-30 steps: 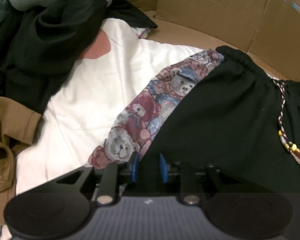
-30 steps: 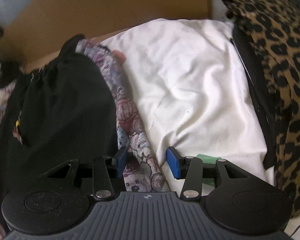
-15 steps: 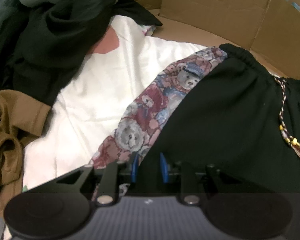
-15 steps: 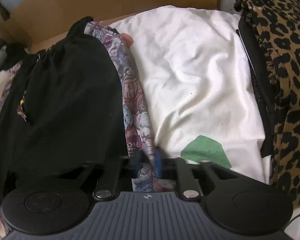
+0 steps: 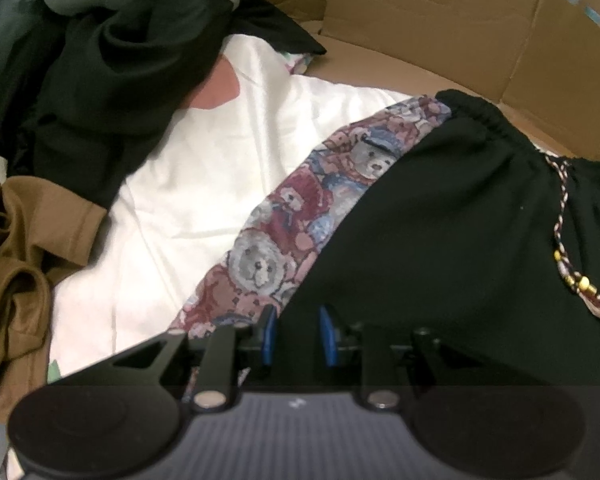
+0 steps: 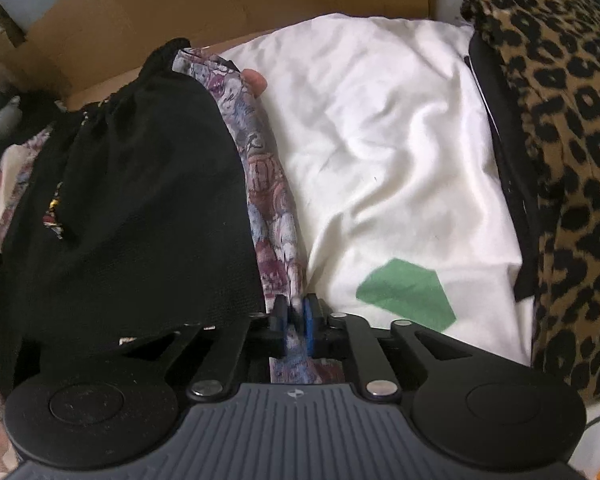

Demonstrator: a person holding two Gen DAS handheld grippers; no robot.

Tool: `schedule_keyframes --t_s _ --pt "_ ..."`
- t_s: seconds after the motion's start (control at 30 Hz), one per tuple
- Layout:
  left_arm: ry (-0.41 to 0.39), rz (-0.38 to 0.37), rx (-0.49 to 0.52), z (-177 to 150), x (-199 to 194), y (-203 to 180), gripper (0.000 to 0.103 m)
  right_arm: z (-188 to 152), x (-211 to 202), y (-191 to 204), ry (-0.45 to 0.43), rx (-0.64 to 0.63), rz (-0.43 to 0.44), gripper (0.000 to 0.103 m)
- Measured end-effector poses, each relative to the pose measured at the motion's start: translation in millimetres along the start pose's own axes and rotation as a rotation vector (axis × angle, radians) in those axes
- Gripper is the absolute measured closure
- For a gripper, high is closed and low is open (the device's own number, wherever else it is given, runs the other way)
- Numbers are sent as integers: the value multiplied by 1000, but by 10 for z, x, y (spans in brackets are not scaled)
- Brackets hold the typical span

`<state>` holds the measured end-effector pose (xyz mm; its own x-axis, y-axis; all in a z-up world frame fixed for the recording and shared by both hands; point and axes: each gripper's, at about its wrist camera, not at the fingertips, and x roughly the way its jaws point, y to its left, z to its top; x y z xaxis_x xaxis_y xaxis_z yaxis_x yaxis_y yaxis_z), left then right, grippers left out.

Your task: Fold clothes

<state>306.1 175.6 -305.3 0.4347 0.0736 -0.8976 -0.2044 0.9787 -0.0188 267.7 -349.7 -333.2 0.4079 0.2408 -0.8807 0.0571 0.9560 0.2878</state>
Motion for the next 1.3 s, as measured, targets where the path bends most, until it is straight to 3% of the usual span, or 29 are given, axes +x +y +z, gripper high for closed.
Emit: schedule_keyframes --t_s 0.03,0.07,0.37,0.4,0.43,0.47,0.5,1.1,1.3 --pt "0 0 -1 -1 -3 -1 77 -30 -24 -32 -2 6 9 78" --pt "-2 -1 -2 -3 -12 -2 77 -63 -45 -71 -3 17 16 75" --pt "-10 -14 1 -43 -80 -7 77 -328 -151 -328 17 82 94 74" --pt "-10 -14 1 -49 -83 -3 77 -341 -155 -333 18 81 98 76" --pt "-9 -15 0 -55 -85 2 77 -349 -159 -327 21 72 97 83" --pt "-9 -14 -1 -59 -87 8 77 -358 -163 -320 23 64 96 98" --pt "-9 -13 -4 -60 -88 16 77 -361 -165 -309 25 53 94 102" --pt "-4 -14 -18 -65 -73 76 77 -338 -271 -281 16 35 -55 103" --pt "-13 -10 -45 -36 -68 186 77 -346 -372 -240 -17 37 -86 96"
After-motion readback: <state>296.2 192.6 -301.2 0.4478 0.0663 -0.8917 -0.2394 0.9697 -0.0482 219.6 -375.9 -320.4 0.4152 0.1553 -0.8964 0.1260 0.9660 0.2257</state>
